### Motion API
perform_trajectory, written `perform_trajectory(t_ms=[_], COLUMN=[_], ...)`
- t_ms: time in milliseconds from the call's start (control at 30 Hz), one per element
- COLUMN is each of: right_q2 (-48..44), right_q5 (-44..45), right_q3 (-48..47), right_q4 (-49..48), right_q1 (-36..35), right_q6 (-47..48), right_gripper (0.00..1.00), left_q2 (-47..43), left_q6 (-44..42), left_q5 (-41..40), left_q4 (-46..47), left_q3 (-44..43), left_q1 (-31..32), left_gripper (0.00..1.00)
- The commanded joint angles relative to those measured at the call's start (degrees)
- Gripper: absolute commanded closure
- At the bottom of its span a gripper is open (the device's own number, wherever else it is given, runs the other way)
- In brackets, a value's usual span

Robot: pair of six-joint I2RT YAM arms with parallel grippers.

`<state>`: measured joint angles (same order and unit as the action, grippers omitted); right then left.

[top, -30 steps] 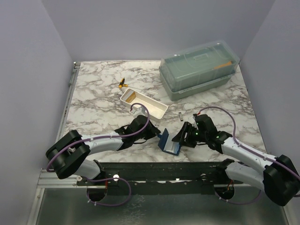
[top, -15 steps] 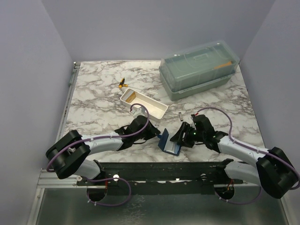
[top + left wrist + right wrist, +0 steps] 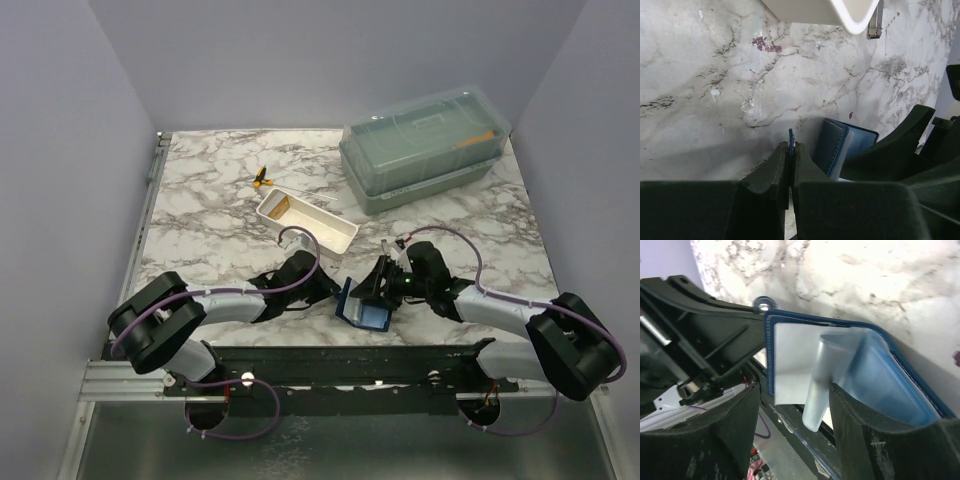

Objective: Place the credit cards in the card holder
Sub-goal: Open the card holder at the center of the board.

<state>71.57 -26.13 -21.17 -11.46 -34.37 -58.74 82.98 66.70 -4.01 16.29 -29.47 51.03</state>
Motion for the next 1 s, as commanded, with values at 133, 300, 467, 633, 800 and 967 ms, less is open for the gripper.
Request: perform_trajectory(t_ms=[133,300,467,633,800,967], right_q2=[4.84,4.59,5.32,5.81,6.44,7.53], right_q5=[-4.75,-2.91,-2.27,-1.3,-0.4,-2.99], right_q3=[-1.67,-1.21,-1.03,-0.99,-0.63,0.17], right_q4=[-9.4,-8.28,-8.12,-8.91,-10.49,-14.71], right_q1=[-0.87,-0.87,-0.85,-0.87,-0.87,-0.87], right_q6=[-2.26,-1.77,-1.53,-2.62,-4.81,-6.91], right_gripper=[0.39,0.38,0.38,0.37,0.39,0.43], left_q2=[2.64,1.3,-1.08,-3.24,-5.9,-9.8], left_q6=[1.44,0.14,-1.73,-4.35,-6.77,-8.39], left_q5=[2.68,3.21,3.91,6.72,7.65,6.8], left_q4=[2.68,2.69,2.7,3.03,3.17,3.26], left_q3=[0.91,1.53,2.79,4.16,5.82,7.59], left_q1=[0.04,0.03,0.04,0.05,0.24,0.47], left_gripper=[1.0,0.95,0.54,0.35,0.27,0.23])
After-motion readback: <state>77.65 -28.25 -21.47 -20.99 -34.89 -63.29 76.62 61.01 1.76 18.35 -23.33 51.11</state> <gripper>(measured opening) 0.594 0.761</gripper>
